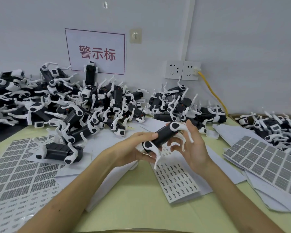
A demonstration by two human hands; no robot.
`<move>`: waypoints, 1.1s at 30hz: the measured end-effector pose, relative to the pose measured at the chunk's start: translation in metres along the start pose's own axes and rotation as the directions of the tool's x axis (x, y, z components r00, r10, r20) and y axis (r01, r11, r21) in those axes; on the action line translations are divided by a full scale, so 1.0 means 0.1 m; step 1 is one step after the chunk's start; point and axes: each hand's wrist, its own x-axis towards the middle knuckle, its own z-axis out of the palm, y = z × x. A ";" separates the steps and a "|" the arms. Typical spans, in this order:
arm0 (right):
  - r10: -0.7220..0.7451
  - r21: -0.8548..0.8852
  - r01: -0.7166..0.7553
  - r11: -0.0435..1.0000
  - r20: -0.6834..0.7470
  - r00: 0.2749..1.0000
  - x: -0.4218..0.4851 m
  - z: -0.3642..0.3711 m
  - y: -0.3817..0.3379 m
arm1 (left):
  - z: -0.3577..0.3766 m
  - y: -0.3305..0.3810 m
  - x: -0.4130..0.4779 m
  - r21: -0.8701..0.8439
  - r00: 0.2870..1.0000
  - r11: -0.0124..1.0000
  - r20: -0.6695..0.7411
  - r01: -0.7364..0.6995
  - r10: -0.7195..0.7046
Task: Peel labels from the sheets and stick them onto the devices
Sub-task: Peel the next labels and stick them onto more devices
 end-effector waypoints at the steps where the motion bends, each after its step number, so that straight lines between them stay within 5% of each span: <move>1: -0.007 -0.016 0.007 1.000 0.006 1.000 0.00 0.00 0.01 | -0.01 0.00 0.01 -0.025 0.999 0.999 -0.027 0.020 -0.020; 4: -0.030 -0.076 0.030 0.997 -0.001 1.000 0.03 0.02 0.03 | -0.03 0.01 0.02 -0.148 0.994 0.989 -0.104 0.016 -0.032; 8: 0.008 -0.294 -0.066 0.954 -0.195 0.981 0.11 -0.08 0.07 | -0.12 0.02 0.07 -0.409 0.960 0.905 -0.279 -0.113 -0.006; 11: 0.039 -0.599 -0.211 0.773 -0.287 0.957 0.12 -0.20 0.16 | -0.25 0.02 0.07 -0.525 0.935 0.834 -0.354 -0.170 -0.032; 13: 0.059 -0.762 -0.247 0.599 -0.266 0.962 0.10 -0.21 0.22 | -0.29 0.00 0.08 -0.494 0.913 0.854 -0.403 -0.163 -0.058; 15: 0.096 -0.804 -0.254 0.537 -0.241 0.966 0.08 -0.17 0.23 | -0.27 -0.02 0.09 -0.441 0.899 0.887 -0.432 -0.136 -0.077; 23: 0.134 -0.559 -0.168 0.812 -0.102 0.986 0.06 -0.08 0.12 | -0.14 -0.03 0.10 -0.397 0.910 0.912 -0.408 -0.106 -0.072; 33: -0.029 -0.532 -0.074 0.844 -0.182 0.983 0.08 -0.12 0.10 | -0.16 0.01 0.07 -0.520 0.915 0.838 -0.399 -0.168 -0.064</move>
